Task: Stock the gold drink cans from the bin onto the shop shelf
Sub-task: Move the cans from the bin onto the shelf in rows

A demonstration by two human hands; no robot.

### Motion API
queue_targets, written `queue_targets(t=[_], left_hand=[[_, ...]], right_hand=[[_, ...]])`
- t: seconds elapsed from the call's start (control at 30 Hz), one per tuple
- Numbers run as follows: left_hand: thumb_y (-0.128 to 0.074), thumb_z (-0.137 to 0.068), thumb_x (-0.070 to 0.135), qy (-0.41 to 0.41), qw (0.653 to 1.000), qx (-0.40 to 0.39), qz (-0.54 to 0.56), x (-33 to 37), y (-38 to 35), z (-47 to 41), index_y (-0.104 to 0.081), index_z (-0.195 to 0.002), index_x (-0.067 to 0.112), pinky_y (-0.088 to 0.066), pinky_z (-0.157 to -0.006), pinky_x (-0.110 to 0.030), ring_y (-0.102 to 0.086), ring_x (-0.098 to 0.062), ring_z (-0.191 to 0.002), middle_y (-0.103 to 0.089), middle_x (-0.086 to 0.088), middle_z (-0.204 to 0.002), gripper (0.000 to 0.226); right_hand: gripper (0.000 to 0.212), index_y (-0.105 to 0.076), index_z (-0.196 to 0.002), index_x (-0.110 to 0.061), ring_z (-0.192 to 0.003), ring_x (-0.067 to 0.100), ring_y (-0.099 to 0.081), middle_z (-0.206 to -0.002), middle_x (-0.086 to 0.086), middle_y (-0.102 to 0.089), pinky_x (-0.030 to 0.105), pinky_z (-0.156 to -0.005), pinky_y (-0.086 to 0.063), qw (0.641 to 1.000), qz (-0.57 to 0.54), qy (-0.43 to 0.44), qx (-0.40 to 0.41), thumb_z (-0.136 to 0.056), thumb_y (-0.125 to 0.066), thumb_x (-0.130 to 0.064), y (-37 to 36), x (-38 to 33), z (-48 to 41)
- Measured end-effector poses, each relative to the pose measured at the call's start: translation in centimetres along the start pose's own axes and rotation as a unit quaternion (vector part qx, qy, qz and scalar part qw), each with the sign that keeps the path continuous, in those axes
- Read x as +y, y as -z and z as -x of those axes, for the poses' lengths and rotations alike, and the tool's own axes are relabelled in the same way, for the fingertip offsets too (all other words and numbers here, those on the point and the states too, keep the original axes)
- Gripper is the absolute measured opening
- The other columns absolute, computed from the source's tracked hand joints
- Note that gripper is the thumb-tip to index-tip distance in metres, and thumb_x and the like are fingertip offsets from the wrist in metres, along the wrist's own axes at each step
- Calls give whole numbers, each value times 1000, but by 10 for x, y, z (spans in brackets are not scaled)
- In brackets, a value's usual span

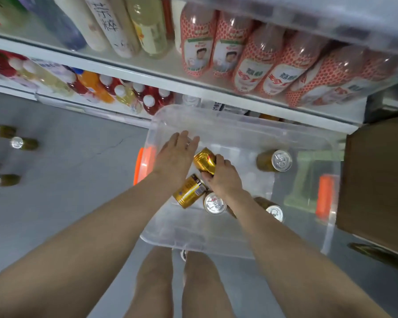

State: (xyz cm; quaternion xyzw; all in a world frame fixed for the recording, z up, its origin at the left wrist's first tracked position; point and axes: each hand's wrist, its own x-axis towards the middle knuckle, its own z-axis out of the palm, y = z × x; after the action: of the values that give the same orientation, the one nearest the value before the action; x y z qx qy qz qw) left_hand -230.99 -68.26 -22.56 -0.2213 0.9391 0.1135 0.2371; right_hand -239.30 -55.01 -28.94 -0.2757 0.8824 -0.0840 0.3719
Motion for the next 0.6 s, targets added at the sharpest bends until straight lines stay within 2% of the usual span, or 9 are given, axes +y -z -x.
queue_targets(t=[0.07, 0.17, 0.3, 0.43, 0.53, 0.6], left_hand=[[-68, -75, 2, 7, 999, -26, -39, 1, -6, -11, -11, -149, 13, -24, -112, -36, -12, -33, -142, -9, -15, -154, 94], [-73, -68, 5, 3, 994, -25, -106, 4, -8, -19, -25, -140, 12, -33, -104, -37, -32, -34, -127, -23, -15, -142, 87], [-70, -65, 1, -29, 992, -33, -121, 6, -5, -17, -30, -130, 7, -37, -100, -38, -46, -34, -110, -31, -18, -131, 76], [-64, -69, -2, -12, 1000, 10, 1, 13, 10, 6, -41, -126, 2, -43, -84, -38, -47, -37, -102, -41, -23, -123, 62], [-77, -54, 1, -50, 993, 90, 65, 23, 34, 30, -59, -108, -2, -48, -73, -43, -57, -44, -89, -56, -26, -102, 56], [-77, -62, 7, -56, 986, 103, 118, 27, 51, 48, -58, -110, -1, -44, -79, -44, -57, -42, -92, -59, -21, -100, 52]], right_hand=[[59, -39, -129, -11, -108, 34, -54, -119, 14, -52, 39, -92, -45, 1000, -29, -7, -5, -86, -66, -41, -7, 1, -8], [57, -42, -123, -12, -104, 34, -56, -116, 11, -48, 37, -88, -45, 997, -70, -21, -6, -81, -71, -38, -1, 4, -4], [63, -47, -120, -17, -101, 31, -57, -115, 6, -44, 35, -86, -45, 987, -140, -70, 47, -72, -76, -44, 24, 14, 24], [66, -50, -116, -17, -98, 23, -57, -115, 3, -50, 31, -84, -46, 972, -192, -75, 115, -64, -83, -42, 52, 24, 61], [69, -50, -115, -21, -94, 16, -56, -115, 0, -51, 23, -79, -42, 960, -234, -70, 138, -62, -85, -45, 78, 24, 92], [69, -48, -114, -22, -90, 14, -55, -112, -2, -52, 22, -75, -39, 959, -236, -66, 140, -62, -85, -48, 97, 19, 112]])
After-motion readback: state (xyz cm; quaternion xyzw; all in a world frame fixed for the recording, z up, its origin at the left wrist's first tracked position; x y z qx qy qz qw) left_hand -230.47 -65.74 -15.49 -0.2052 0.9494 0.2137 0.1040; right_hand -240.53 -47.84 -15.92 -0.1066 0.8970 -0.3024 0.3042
